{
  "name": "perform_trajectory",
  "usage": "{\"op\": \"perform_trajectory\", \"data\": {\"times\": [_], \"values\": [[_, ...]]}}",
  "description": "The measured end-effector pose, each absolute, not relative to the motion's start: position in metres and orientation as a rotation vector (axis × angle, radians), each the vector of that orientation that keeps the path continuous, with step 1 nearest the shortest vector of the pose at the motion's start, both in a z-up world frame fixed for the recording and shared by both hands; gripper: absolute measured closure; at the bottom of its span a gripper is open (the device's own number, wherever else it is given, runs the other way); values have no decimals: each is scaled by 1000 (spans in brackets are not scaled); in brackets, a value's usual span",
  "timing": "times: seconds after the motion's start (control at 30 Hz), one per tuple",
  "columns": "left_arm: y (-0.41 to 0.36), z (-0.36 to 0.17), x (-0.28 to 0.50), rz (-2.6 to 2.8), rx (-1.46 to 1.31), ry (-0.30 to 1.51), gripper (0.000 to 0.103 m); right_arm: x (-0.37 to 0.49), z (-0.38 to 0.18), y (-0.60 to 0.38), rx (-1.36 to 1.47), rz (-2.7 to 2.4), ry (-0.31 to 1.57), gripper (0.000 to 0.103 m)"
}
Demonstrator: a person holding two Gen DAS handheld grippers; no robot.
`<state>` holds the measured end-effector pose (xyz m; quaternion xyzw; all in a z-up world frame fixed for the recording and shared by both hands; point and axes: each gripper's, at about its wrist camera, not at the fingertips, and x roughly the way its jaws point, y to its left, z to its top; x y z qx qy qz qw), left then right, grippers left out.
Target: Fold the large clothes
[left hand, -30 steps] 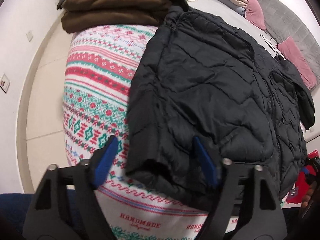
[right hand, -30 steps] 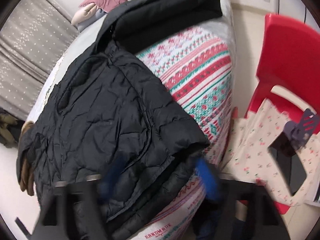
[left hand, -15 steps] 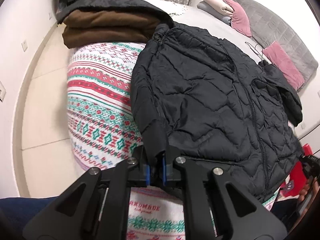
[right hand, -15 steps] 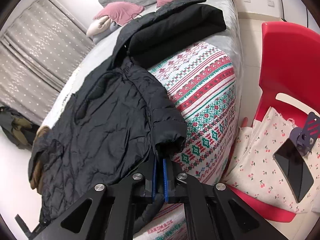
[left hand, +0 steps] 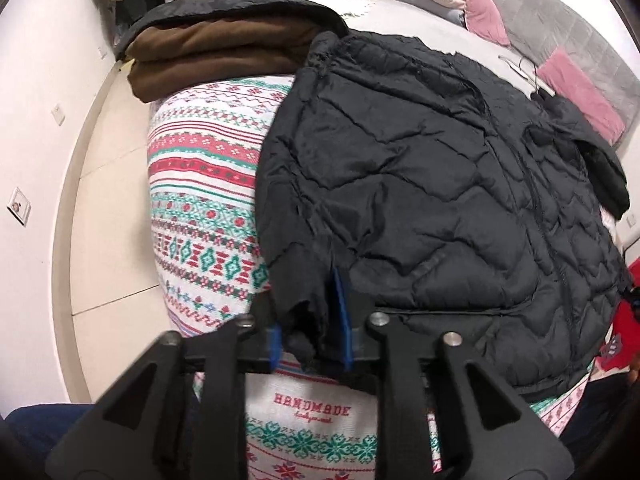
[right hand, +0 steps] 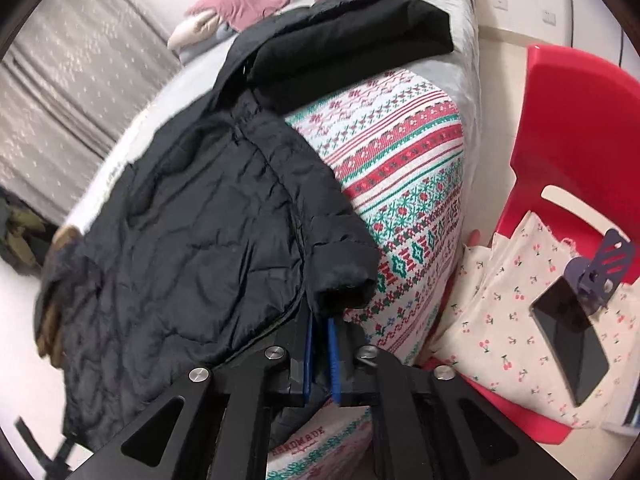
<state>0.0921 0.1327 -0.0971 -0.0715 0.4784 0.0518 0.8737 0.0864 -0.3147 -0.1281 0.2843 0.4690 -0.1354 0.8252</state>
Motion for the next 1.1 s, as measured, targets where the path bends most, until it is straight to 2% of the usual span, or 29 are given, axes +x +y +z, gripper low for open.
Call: {"op": "perform_trajectory", "data": {"times": [0.1, 0.13, 0.17, 0.2, 0.23, 0.27, 0.4, 0.43, 0.47, 0.5, 0.6, 0.73, 0.8, 0.87, 0.9, 0.93, 0.97, 1.03, 1.1], "values": [[141, -90, 87, 108, -184, 987, 74, 82, -122, -315, 599, -307, 979, 86], [144, -84, 87, 119, -189, 975, 73, 78, -117, -317, 601, -318, 957, 79], [144, -82, 85, 126, -189, 962, 71, 77, -115, -318, 601, -324, 944, 67], [145, -78, 86, 136, -183, 948, 61, 76, -111, -319, 598, -338, 925, 57], [145, -75, 88, 140, -175, 935, 48, 78, -110, -319, 587, -347, 928, 39], [144, -74, 91, 143, -166, 928, 44, 82, -110, -318, 577, -349, 934, 33], [136, -90, 107, 138, -140, 970, 43, 101, -124, -313, 569, -316, 994, 35], [133, -99, 112, 141, -127, 996, 49, 105, -129, -313, 578, -302, 1009, 56], [132, -103, 112, 147, -118, 1003, 55, 106, -131, -313, 581, -303, 1016, 97], [131, -108, 112, 155, -105, 1012, 61, 104, -131, -313, 595, -300, 1010, 96], [127, -111, 108, 154, -65, 1001, 66, 92, -121, -313, 603, -297, 944, 97], [129, -110, 106, 155, -74, 1006, 66, 81, -116, -314, 587, -335, 913, 97], [131, -106, 108, 155, -90, 1010, 66, 87, -119, -309, 545, -335, 954, 96], [131, -101, 111, 151, -104, 1006, 64, 93, -121, -302, 498, -333, 995, 92], [132, -95, 110, 147, -109, 998, 60, 94, -119, -301, 495, -333, 991, 92], [132, -89, 110, 148, -114, 987, 54, 92, -115, -302, 504, -334, 973, 87], [134, -83, 110, 149, -119, 978, 52, 90, -111, -305, 524, -333, 952, 78], [139, -66, 112, 145, -142, 965, 51, 87, -102, -310, 555, -329, 919, 66], [144, -48, 119, 141, -161, 948, 50, 87, -88, -312, 540, -332, 876, 61]]}}
